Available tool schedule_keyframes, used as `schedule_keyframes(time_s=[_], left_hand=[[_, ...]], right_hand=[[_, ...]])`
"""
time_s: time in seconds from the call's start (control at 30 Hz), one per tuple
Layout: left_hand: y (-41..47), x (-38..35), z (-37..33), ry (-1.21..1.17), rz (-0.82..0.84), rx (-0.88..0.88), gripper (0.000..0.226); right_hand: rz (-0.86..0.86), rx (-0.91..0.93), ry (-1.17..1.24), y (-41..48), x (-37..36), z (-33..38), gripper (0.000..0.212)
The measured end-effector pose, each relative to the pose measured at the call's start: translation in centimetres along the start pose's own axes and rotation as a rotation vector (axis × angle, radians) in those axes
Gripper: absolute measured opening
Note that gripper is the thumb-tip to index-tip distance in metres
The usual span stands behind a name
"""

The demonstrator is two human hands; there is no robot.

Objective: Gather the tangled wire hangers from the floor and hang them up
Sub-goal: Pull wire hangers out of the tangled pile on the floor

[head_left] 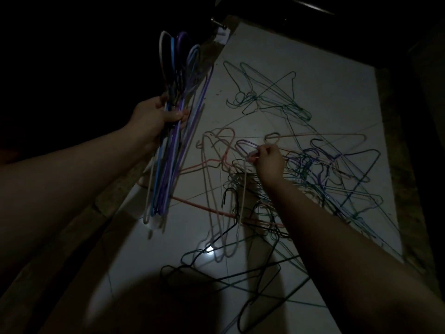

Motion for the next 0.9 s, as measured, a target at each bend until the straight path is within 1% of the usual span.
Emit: schedule_keyframes(time_s=[0.07, 0.13, 0.23, 0.27, 0.4, 0.47, 0.63, 0.8, 0.9], left_hand=[[-0.2, 0.0, -0.1, 0.011, -0.005, 0.000, 0.038], [-0.3, 0.0, -0.1, 0.012, -0.009, 0.005, 0.037], [-0.3, 0.1, -0.2, 0.027, -0.018, 0.000, 0.037], [-0.4, 0.1, -0.3, 0.027, -0.018, -0.003, 0.037], [-0.8, 0.0, -0.5, 0.044, -0.020, -0.009, 0.037], [-1.0, -0.2, -0.6, 0.074, -0.020, -0.020, 0.037], [-1.0, -0.2, -0.6, 0.110, -0.030, -0.015, 0.037], [-1.4, -0.9, -0.3, 0.144, -0.018, -0.014, 0.037], [-1.9, -2.2, -0.1, 0.148, 0.002, -0.016, 0.032]], right_hand=[[0.014, -0.056, 0.075, -0.4, -0.1, -0.7, 0.023], [0.021, -0.107, 0.149, -0.6, -0.4, -1.0, 0.023], [0.042, -0.116, 0.154, -1.0, -1.0, -0.6, 0.015], [0.034, -0.109, 0.164, -1.1, -1.0, -0.4, 0.015], [-0.005, -0.006, 0.177, -1.3, -1.2, 1.7, 0.024], [0.016, 0.026, 0.192, -1.4, -1.6, 2.6, 0.024], [0.077, 0.098, 0.112, -2.1, -2.4, 4.1, 0.026], [0.079, 0.178, 0.108, -2.5, -2.3, 6.5, 0.023], [0.097, 0.272, 0.007, -3.0, -2.7, 8.6, 0.017]])
Point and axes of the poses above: each hand's wrist, its own y-axis towards the middle knuckle, its own x-axis out of the back of the hand, z = x × y, the point moved 10 cm from there along y, towards the middle knuckle, and after that the axes turned 15 degrees about y, right-handed, at the moved point
